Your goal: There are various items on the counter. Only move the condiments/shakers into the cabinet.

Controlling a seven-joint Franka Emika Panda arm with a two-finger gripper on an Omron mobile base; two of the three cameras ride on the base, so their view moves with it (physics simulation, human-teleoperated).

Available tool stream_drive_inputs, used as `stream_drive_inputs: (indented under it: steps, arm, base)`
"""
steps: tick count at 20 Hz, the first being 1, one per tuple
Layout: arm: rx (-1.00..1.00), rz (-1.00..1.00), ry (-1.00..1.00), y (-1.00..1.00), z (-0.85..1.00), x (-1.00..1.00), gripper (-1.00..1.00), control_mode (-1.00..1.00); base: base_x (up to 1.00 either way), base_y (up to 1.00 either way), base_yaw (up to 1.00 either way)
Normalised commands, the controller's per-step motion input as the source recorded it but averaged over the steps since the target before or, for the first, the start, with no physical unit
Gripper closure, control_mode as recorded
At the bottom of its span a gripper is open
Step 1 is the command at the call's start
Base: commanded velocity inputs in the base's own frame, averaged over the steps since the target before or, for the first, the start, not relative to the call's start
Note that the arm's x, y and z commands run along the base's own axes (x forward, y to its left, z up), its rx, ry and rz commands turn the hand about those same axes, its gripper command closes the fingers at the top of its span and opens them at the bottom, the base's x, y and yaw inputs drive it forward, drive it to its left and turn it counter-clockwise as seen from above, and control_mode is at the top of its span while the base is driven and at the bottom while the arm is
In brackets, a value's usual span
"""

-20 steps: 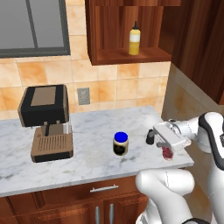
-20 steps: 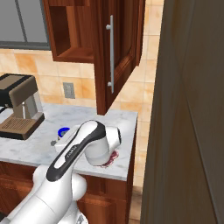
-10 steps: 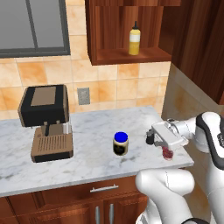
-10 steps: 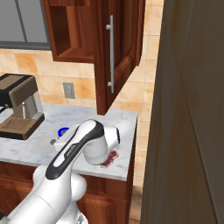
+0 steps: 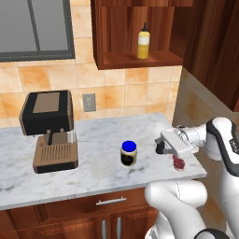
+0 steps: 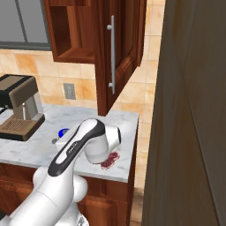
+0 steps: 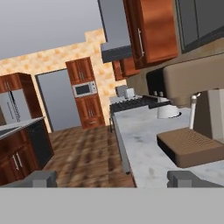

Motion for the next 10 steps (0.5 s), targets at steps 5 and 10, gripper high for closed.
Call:
stream_drive_inputs:
  steps: [5,10]
  arm:
    - [0.0,0.0,0.0,0.0,-0.05,0.1,-1.0,-1.0]
    - [0.0,0.0,0.0,0.01,-0.12,0.04,-1.0,-1.0]
  base:
    - [0.0,0.0,0.0]
    - [0.0,0.0,0.0]
